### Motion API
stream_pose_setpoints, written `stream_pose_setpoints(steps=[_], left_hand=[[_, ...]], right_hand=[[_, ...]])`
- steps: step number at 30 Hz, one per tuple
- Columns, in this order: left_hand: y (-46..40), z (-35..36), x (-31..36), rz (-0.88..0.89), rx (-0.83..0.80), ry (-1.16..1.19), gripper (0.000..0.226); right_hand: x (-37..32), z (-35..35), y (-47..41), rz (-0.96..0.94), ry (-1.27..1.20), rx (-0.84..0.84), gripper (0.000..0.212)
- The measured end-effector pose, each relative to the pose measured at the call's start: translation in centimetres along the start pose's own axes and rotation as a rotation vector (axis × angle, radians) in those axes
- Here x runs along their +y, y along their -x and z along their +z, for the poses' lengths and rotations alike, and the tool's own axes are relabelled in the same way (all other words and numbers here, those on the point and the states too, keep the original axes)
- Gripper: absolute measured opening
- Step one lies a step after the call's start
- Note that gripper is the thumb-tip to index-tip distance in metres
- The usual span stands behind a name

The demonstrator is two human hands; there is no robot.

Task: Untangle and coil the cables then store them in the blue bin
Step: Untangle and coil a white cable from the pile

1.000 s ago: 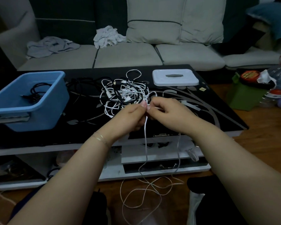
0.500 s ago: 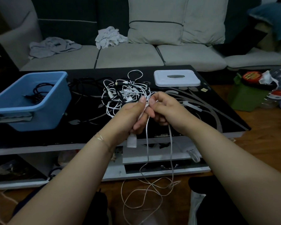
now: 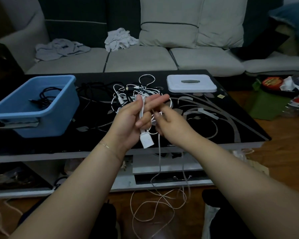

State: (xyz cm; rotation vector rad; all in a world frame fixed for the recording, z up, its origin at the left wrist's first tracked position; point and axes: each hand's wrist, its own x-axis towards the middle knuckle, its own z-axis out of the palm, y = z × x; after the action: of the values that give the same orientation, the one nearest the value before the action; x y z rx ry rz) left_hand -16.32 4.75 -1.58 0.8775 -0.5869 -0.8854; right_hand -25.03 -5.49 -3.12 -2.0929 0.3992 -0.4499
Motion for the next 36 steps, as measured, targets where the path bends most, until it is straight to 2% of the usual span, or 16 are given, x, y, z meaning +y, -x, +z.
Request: stream_pose_setpoints(steps=[2,6,10,13,17,19,21,22,28,31,36], left_hand=[[0.0,-0.3,0.1,0.044,0.051,-0.026,0.042],[0.0,-0.1,0.5,0.124,0.169,-0.054,0.035],[0.1,0.4,0.0,0.174,0.223,-0.161,0.04],[0.1,0.7,-0.6,0.19,0.248,-0.302,0.03],[-0.1,0.8,-1.0,0.166,0.226,-0.572,0.025],[-0.1,0.2,-1.1,0.195,0.221,-0.861,0.027],[0.0,-0.4,-1.0,0.197,0.196,-1.161,0.031],[0.0,-0.7,-0.8,0.171,0.177,-1.238,0.032],[1.1,-0.3,-0.2,0.004,-0.045,-1.008,0.032],[1.1,-0.1,0.2,-0.035,-0.077,-0.855,0.031],[1.0,-0.5,0.5,-0.037,-0.067,-0.804,0.036]], right_hand=[[-0.2,0.2,0.3,-0.032,0.216,-0.105,0.019],[-0.6,0.3,1.1,-0.061,0.453,-0.277,0.024],[-1.0,-0.1,1.2,-0.07,0.518,-0.334,0.018],[-1.6,-0.4,1.4,-0.096,0.606,-0.305,0.014],[-2.5,-0.5,1.5,-0.156,0.705,-0.198,0.021],[-2.5,-0.8,1.2,-0.153,0.619,-0.254,0.017],[-2.3,-1.4,0.8,-0.142,0.506,-0.329,0.023],[-2.2,-1.8,0.6,-0.136,0.462,-0.348,0.026],[-1.5,-3.8,-0.3,-0.105,0.475,-0.196,0.029],[-1.6,-3.9,-0.5,-0.131,0.415,-0.145,0.021],[-1.7,-3.8,-0.4,-0.2,0.397,-0.116,0.014]])
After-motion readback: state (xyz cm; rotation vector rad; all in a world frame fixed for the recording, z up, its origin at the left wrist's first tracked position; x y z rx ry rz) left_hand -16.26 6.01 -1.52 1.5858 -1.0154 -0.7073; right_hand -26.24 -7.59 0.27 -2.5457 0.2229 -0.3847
